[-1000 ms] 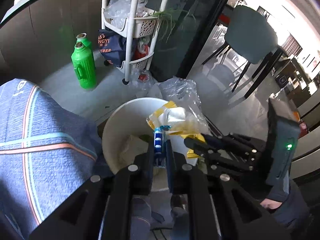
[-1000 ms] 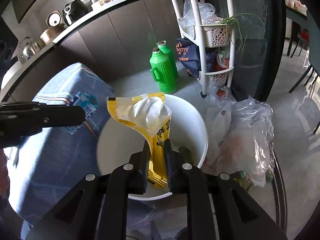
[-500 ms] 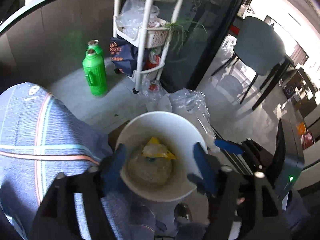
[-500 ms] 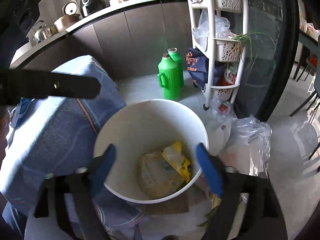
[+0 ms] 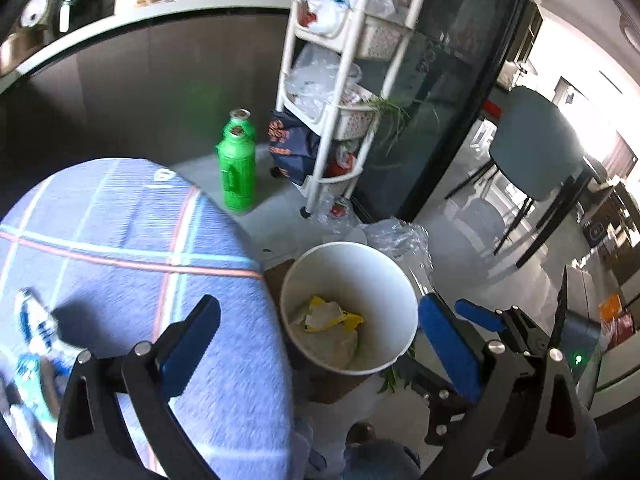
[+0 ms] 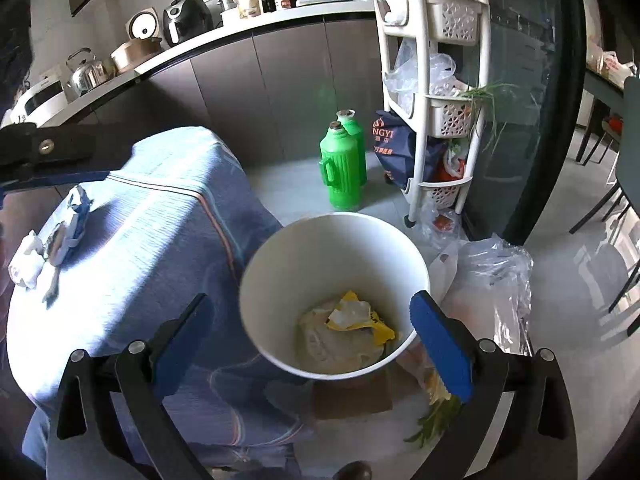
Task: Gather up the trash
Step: 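Move both tools back over the table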
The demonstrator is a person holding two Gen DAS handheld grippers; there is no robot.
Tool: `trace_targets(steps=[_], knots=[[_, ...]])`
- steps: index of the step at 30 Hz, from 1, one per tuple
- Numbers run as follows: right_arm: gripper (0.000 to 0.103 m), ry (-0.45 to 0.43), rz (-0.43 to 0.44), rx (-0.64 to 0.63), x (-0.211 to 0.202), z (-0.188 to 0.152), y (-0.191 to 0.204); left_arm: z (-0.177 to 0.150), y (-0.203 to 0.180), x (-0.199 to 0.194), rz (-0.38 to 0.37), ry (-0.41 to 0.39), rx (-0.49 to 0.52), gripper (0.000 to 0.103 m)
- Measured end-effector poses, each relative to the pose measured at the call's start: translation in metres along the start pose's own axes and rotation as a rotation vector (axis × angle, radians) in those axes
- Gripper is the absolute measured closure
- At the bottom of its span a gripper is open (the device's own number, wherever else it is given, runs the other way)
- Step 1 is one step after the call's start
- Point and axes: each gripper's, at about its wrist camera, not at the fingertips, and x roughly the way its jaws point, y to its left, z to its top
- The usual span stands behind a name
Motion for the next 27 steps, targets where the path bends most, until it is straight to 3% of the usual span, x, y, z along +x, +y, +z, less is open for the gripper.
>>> trace_targets(steps=[17, 27], knots=[[0.009, -0.123, 0.022, -0.186, -0.095, 0.017, 0.115, -0.069, 0.053, -0.156, 0.141, -0.144, -0.097, 0.004], [0.009, -0.117, 0.155, -0.256, -0.106, 0.018, 0.185, -0.130, 0.119, -0.221, 0.254, -0.176, -0.209, 0.004]])
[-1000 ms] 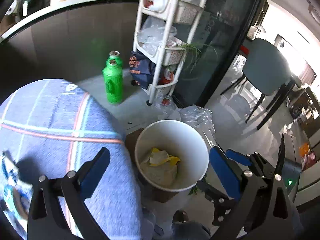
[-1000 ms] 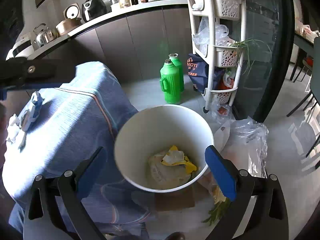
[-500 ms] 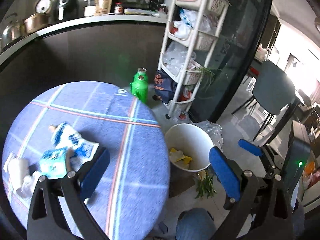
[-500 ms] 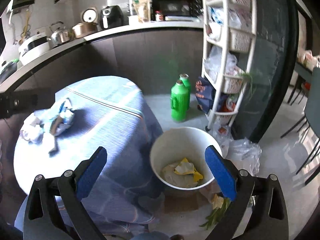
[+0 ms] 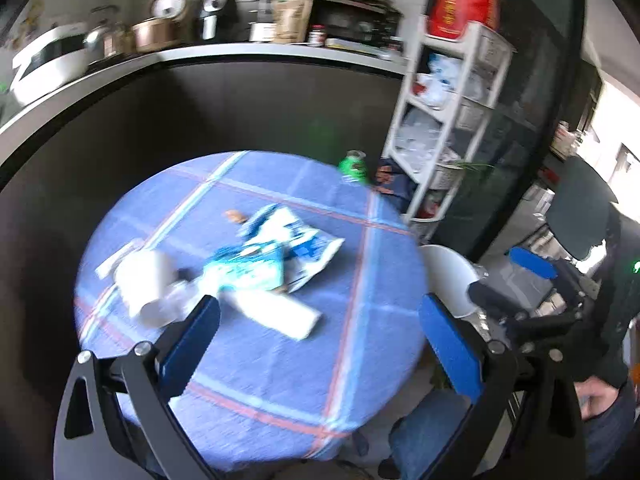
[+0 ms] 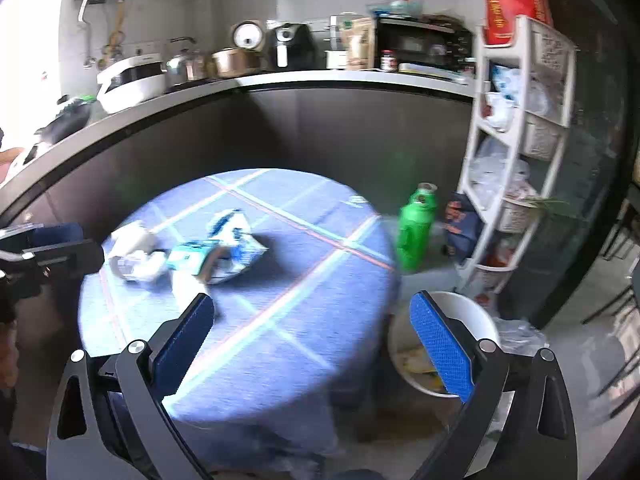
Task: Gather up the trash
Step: 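Move both tools back over the table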
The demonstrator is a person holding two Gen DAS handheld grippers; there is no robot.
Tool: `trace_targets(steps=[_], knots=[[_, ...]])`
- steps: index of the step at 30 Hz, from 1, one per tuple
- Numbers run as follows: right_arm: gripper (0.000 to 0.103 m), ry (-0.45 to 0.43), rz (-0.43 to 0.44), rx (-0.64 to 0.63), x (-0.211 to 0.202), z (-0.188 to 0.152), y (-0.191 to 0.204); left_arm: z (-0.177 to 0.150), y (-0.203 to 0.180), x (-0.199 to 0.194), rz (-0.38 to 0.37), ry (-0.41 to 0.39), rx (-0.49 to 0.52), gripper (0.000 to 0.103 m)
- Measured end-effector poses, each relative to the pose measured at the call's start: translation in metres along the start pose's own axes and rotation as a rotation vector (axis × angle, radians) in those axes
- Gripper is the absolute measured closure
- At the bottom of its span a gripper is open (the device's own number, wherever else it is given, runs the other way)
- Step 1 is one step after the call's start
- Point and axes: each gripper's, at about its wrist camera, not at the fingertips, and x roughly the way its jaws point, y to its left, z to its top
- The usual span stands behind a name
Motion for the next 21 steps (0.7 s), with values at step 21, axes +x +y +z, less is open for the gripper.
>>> trace_targets(steps=[21], knots=[[0.027, 0.184, 0.230, -0.080, 0.126, 0.035, 0.077, -0.032, 0.154, 0.033, 0.037, 0.097, -0.235, 0.017]])
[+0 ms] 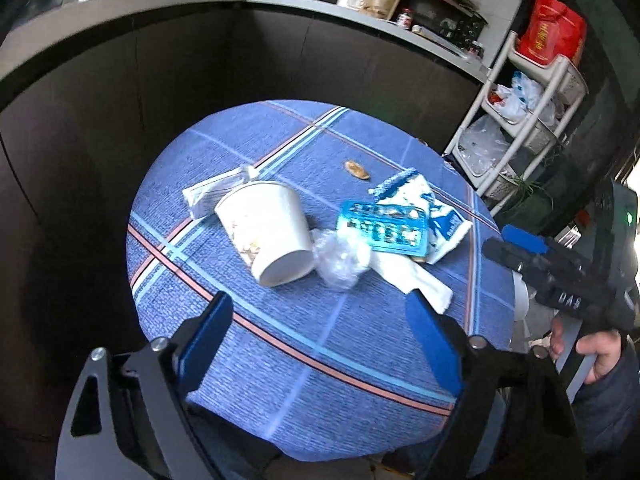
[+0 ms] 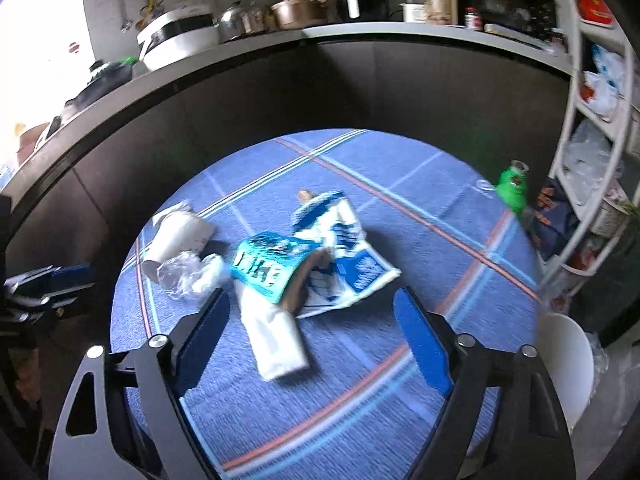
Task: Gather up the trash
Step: 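Move both tools back over the table, then grasp the white paper cup with the left tool while the right tool grasps the blue blister pack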
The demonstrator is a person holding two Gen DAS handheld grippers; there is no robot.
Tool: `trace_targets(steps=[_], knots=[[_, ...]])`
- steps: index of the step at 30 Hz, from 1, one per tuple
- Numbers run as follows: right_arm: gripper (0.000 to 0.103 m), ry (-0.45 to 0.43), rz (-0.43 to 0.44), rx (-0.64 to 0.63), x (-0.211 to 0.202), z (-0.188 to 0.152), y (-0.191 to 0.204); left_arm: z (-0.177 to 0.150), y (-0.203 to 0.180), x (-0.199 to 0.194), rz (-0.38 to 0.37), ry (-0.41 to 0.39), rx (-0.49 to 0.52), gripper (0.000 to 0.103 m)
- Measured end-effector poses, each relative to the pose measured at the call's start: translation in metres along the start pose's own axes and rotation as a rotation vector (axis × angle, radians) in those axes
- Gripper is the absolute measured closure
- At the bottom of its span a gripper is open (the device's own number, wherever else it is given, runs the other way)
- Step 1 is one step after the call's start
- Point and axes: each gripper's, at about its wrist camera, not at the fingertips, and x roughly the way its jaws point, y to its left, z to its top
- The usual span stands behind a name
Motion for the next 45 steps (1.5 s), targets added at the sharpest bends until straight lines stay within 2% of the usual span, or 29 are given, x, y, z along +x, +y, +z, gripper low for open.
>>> trace_targets(steps=[6, 10, 15, 19, 23, 26, 30, 36, 39, 40, 45], knots=[[0.027, 0.026, 0.063, -0.084, 0.029, 0.013, 0.027, 0.018, 0.032, 0.013, -0.035, 0.012, -0.101, 0.023], [0.026, 0.061, 0.141, -0.200, 0.053, 0.030, 0.042, 0.028, 0.048, 0.031, -0.064, 0.045, -0.154, 0.023], [0.026, 0.139, 0.163, -0.359, 0.090, 0.044, 0.052, 0.033, 0.059, 0.049, -0.085, 0.087, -0.190, 0.023], [0.019, 0.193, 0.173, -0.386, 0.114, 0.049, 0.045, 0.041, 0.066, 0.063, -0.102, 0.104, -0.202, 0.023], [0.018, 0.235, 0.178, -0.407, 0.129, 0.045, 0.039, 0.047, 0.070, 0.079, -0.115, 0.129, -0.206, 0.023], [0.018, 0.244, 0.160, -0.447, 0.128, 0.040, 0.040, 0.049, 0.070, 0.092, -0.126, 0.152, -0.211, 0.023], [0.035, 0.243, 0.128, -0.484, 0.117, 0.032, 0.039, 0.050, 0.061, 0.103, -0.148, 0.173, -0.196, 0.031], [0.034, 0.241, 0.126, -0.466, 0.103, 0.021, 0.032, 0.051, 0.049, 0.115, -0.158, 0.193, -0.178, 0.034], [0.033, 0.236, 0.098, -0.478, 0.101, 0.015, 0.032, 0.053, 0.045, 0.119, -0.165, 0.193, -0.182, 0.036], [0.037, 0.229, 0.093, -0.473, 0.101, 0.014, 0.031, 0.054, 0.041, 0.120, -0.163, 0.192, -0.174, 0.037], [0.038, 0.182, 0.103, -0.396, 0.083, 0.018, 0.023, 0.058, 0.028, 0.107, -0.140, 0.148, -0.126, 0.041]])
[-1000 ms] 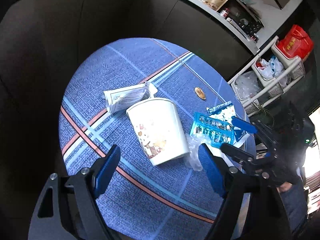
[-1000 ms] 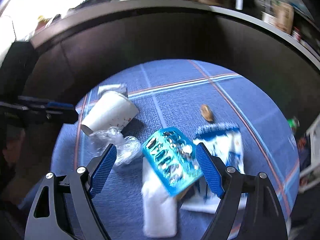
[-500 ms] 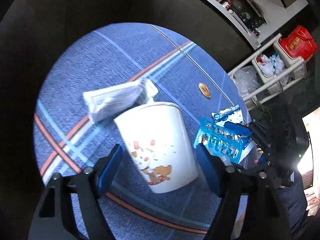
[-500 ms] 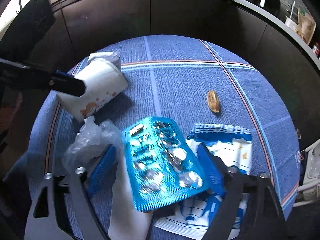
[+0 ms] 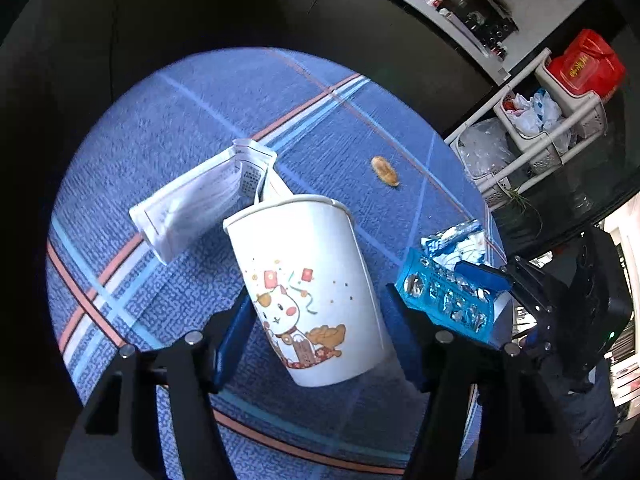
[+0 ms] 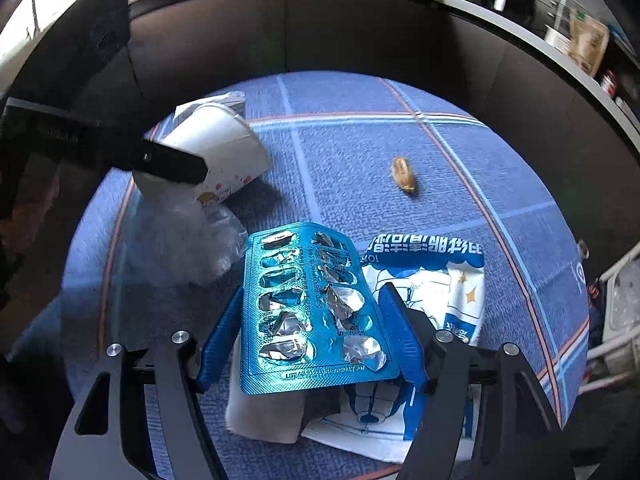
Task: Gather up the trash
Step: 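Grasp the white paper cup with the left tool while the right tool grasps the blue blister pack, then lift the cup and blister pack and carry them toward the white bin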
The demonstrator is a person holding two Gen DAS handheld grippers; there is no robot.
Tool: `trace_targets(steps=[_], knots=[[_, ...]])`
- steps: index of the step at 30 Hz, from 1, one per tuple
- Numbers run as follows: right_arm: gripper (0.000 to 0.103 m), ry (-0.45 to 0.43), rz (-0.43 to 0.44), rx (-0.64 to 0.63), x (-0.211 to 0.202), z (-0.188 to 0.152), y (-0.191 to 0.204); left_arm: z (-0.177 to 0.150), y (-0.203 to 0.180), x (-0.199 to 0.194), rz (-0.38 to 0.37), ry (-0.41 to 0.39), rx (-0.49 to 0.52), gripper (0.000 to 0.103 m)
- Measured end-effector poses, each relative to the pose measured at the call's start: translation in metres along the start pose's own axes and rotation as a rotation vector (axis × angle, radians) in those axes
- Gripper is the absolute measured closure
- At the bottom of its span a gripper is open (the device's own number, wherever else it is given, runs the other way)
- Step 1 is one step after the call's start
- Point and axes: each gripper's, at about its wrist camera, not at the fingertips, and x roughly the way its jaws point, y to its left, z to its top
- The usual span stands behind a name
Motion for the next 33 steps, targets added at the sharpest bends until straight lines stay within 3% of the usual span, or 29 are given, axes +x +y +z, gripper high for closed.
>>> trace_targets(steps=[10, 18, 22, 28, 33], knots=[[0.038, -0.157, -0.042, 0.169, -0.058, -0.016, -0.010, -0.003, -0.033, -0.046, -0.006, -0.088, 0.075, 0.041], [0.038, -0.160, -0.068, 0.271, -0.083, -0.059, -0.007, -0.032, -0.057, -0.027, -0.026, 0.028, 0.160, 0.036], [0.038, -0.158, -0.073, 0.310, -0.085, -0.079, -0.007, -0.048, -0.051, -0.015, -0.025, 0.076, 0.134, 0.037], [0.038, -0.173, -0.074, 0.357, -0.093, -0.098, -0.008, -0.054, -0.051, -0.010, -0.025, 0.084, 0.112, 0.033], [0.038, -0.193, -0.072, 0.380, -0.100, -0.107, -0.007, -0.058, -0.061, -0.003, -0.010, 0.112, 0.145, 0.041]])
